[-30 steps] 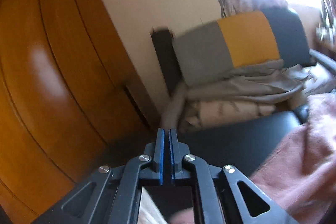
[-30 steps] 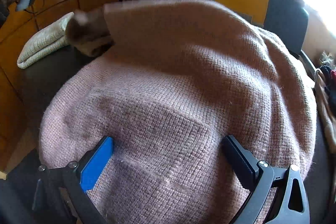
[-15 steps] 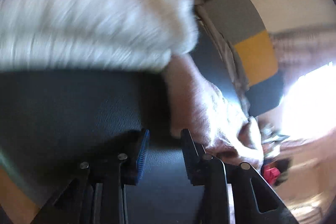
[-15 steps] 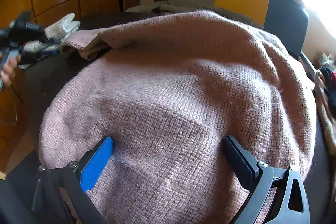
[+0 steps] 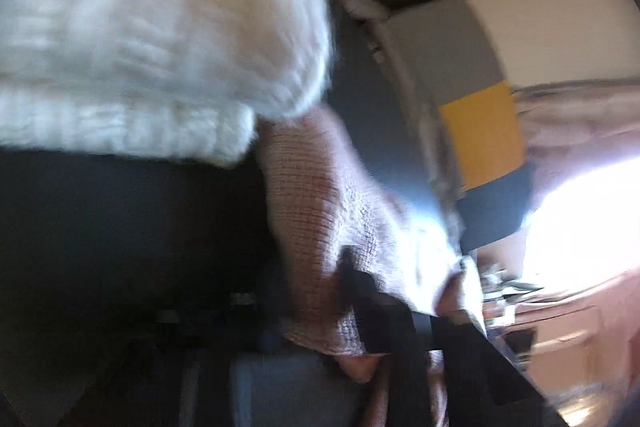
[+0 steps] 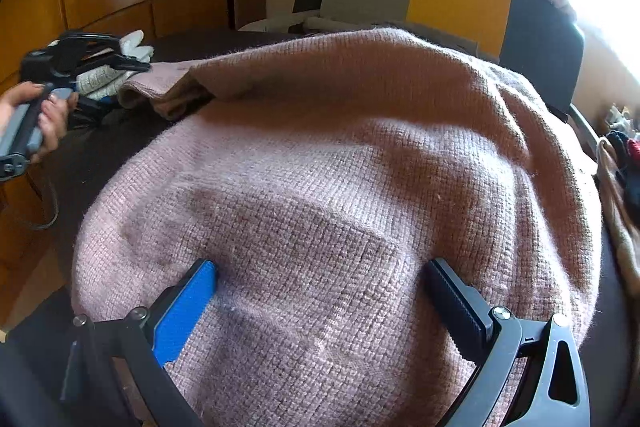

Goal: Fold clothes

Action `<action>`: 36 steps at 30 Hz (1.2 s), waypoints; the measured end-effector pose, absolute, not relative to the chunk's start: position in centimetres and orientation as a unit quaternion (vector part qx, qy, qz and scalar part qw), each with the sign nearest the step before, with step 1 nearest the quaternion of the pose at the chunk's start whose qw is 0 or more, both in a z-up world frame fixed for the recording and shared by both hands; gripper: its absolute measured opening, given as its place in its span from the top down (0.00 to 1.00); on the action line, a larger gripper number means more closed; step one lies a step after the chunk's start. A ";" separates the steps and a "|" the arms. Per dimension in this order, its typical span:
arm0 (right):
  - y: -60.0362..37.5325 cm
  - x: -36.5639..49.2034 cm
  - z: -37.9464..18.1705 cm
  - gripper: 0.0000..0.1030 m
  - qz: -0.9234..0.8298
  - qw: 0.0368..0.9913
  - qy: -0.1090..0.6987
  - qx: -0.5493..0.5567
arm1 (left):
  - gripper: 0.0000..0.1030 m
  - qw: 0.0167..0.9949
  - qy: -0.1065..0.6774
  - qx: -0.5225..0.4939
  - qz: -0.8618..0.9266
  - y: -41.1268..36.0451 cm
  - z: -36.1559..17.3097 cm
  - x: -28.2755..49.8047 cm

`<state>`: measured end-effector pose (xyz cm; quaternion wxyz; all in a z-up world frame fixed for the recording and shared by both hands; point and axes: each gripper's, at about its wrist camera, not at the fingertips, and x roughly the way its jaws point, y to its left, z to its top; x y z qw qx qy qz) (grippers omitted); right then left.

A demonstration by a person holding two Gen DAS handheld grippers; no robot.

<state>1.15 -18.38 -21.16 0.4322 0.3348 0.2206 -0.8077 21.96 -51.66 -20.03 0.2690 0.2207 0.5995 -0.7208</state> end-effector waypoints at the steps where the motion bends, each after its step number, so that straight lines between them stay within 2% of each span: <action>1: -18.3 1.2 -21.2 0.00 -0.808 0.432 0.220 0.334 | 0.91 0.288 0.568 0.222 -0.739 -52.0 -18.2 21.3; 6: -18.6 1.1 -21.0 0.00 -0.803 0.429 0.225 0.347 | 0.92 0.352 0.368 0.204 -0.836 -52.5 -6.2 18.4; 9: -19.8 0.8 -20.3 0.00 -0.789 0.425 0.229 0.380 | 0.92 0.396 0.179 0.206 -0.877 -49.6 2.3 16.8; 12: -21.5 1.8 -20.1 0.00 -0.766 0.455 0.240 0.387 | 0.89 0.473 -0.029 0.287 -0.833 -47.6 3.6 12.7; 13: -22.3 2.4 -20.4 0.00 -0.760 0.460 0.254 0.383 | 0.87 0.491 -0.053 0.306 -0.814 -47.7 2.7 12.3; 15: -23.1 3.2 -20.7 0.00 -0.756 0.469 0.259 0.377 | 0.84 0.497 -0.044 0.362 -0.788 -49.5 -0.1 11.8; 17: -23.4 3.1 -20.8 0.00 -0.755 0.471 0.247 0.384 | 0.84 0.483 0.028 0.411 -0.773 -51.8 -2.8 12.8; 20: -23.1 3.0 -20.8 0.00 -0.753 0.476 0.240 0.384 | 0.84 0.506 0.141 0.411 -0.745 -54.1 -5.3 17.9; 23: -22.8 3.3 -20.9 0.00 -0.757 0.480 0.236 0.375 | 0.84 0.543 0.237 0.364 -0.719 -54.3 -5.8 24.3; 25: -22.6 3.4 -21.0 0.00 -0.762 0.481 0.229 0.369 | 0.84 0.511 0.285 0.338 -0.737 -52.9 -6.0 26.0; 29: -21.6 2.7 -20.2 0.00 -0.757 0.491 0.200 0.383 | 0.84 0.370 0.290 0.335 -0.817 -46.5 -6.5 21.6; 30: -20.8 2.0 -19.7 0.05 -0.754 0.496 0.176 0.394 | 0.83 0.328 0.287 0.339 -0.834 -44.3 -7.0 20.3; 32: -18.5 0.1 -18.2 0.12 -0.765 0.491 0.087 0.407 | 0.83 0.254 0.264 0.355 -0.860 -39.9 -8.1 16.7; 36: -11.2 -6.7 -16.3 0.10 -0.787 0.437 -0.103 0.423 | 0.83 0.169 0.229 0.422 -0.861 -33.0 -13.1 12.5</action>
